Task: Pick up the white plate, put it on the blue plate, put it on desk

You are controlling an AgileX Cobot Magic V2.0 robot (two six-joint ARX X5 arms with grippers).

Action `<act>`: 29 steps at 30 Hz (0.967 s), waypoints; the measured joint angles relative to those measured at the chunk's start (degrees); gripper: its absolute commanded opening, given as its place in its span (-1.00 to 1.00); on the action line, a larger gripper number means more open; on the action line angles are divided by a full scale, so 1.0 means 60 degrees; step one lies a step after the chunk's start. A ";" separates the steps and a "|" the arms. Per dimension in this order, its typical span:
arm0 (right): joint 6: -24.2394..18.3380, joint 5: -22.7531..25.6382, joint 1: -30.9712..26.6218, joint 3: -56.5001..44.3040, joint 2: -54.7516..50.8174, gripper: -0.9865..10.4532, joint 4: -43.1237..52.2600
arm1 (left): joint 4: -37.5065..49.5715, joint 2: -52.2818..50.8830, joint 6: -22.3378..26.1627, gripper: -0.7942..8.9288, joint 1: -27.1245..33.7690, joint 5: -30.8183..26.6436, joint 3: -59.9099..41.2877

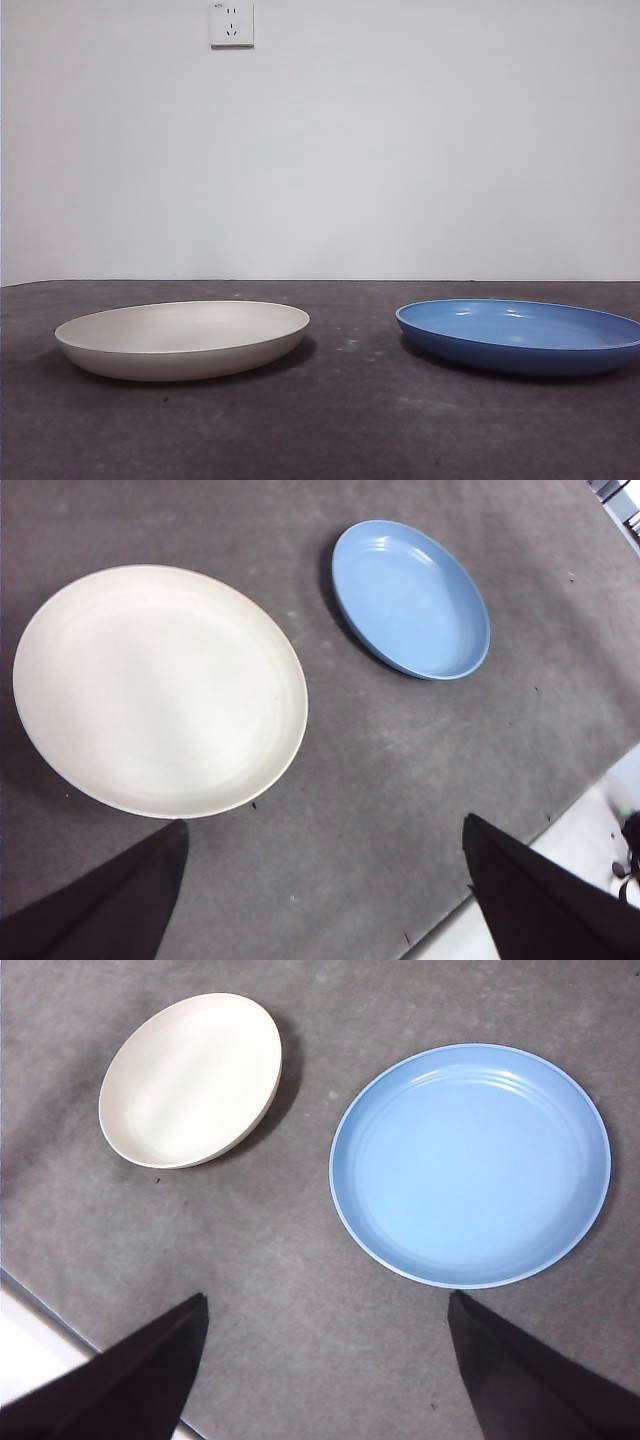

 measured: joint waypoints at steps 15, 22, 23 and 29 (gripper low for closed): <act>0.0011 0.0000 0.0000 0.0000 0.0000 -0.15 0.0000 | 0.1330 0.4080 -0.0397 0.06 -0.0295 -0.2284 0.1355; 0.0025 0.0000 0.0000 0.0000 0.0000 -0.15 0.0000 | 0.1668 0.6054 -0.0401 0.06 -0.0306 -0.2506 0.1770; 0.0025 0.0000 0.0000 0.0000 0.0000 -0.15 0.0004 | 0.1763 0.6291 -0.0401 0.06 -0.0313 -0.2510 0.1770; 0.0025 0.0000 -0.0004 0.0000 0.0000 -0.15 0.0004 | 0.2237 0.7373 -0.0401 0.06 -0.0291 -0.2510 0.1770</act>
